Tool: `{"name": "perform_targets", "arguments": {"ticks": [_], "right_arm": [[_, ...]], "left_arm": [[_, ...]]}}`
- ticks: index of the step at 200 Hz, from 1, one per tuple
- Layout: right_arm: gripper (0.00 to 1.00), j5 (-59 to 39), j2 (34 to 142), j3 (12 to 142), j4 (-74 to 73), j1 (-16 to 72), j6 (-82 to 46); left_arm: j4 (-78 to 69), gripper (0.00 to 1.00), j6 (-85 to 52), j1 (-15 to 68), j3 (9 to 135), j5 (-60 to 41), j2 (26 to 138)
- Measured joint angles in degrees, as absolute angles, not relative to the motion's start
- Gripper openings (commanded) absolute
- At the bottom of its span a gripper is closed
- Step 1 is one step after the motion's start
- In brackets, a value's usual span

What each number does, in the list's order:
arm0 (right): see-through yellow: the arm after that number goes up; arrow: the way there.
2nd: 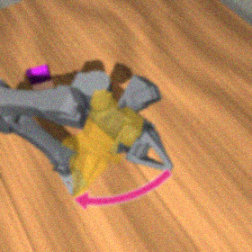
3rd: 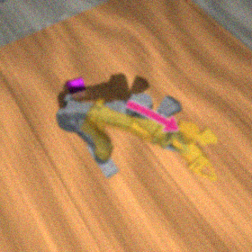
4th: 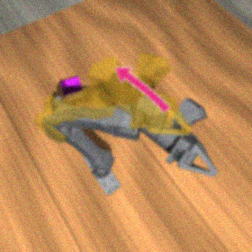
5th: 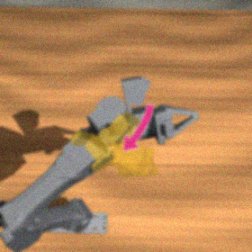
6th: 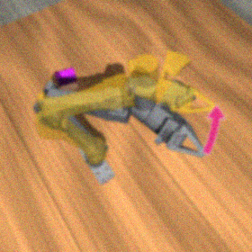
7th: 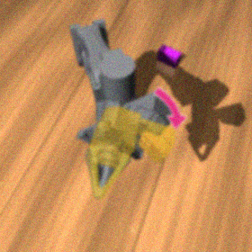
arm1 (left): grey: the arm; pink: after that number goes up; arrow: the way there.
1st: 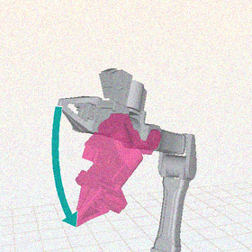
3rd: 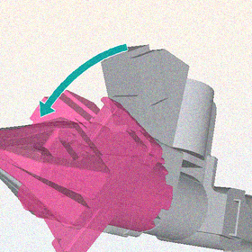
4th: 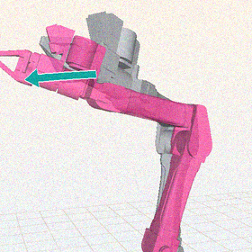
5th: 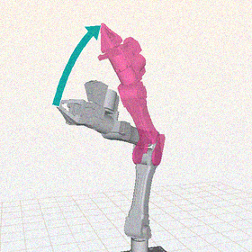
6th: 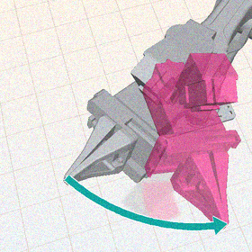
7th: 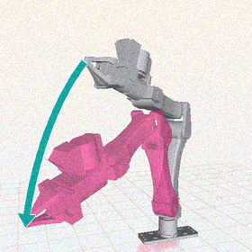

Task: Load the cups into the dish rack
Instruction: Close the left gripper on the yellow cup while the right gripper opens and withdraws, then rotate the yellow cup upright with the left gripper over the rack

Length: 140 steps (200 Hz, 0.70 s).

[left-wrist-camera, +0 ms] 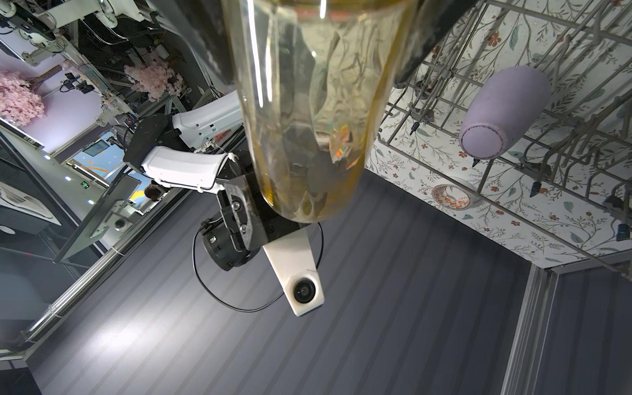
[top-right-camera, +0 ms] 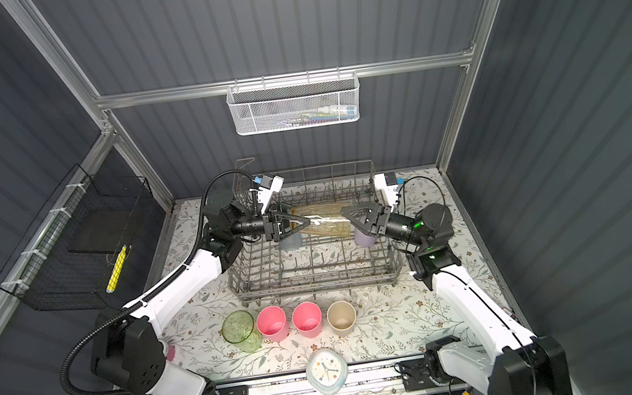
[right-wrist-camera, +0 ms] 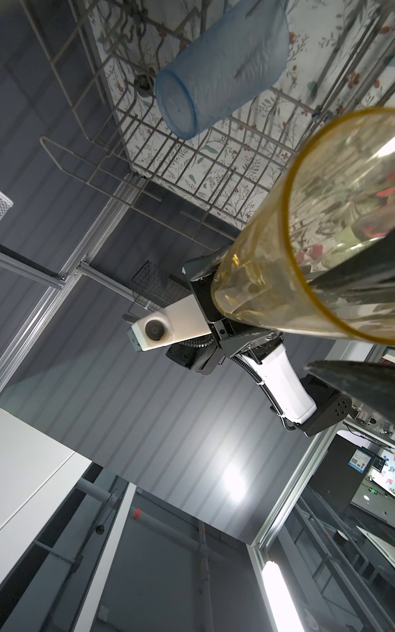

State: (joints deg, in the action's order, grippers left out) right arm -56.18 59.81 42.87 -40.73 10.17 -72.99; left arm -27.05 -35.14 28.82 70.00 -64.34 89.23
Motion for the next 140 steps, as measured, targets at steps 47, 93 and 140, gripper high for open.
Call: {"name": "perform_targets", "arguments": {"ticks": [47,93,140], "right_arm": [[0.39,-56.4,51.7,44.2,-26.2,3.9,-65.1],[0.4,-48.5,45.2,52.0,0.9,0.4,-47.5],[0.41,-39.0,42.4,54.8,17.9,0.4,-35.4]], "left_arm": [[-25.2,0.29,-34.1,28.0,70.0,-63.7,87.4],[-16.0,0.3,-28.7,27.3,70.1,-60.4,84.4],[0.3,0.3,-19.8,27.0,73.7,-53.3,81.9]]}}
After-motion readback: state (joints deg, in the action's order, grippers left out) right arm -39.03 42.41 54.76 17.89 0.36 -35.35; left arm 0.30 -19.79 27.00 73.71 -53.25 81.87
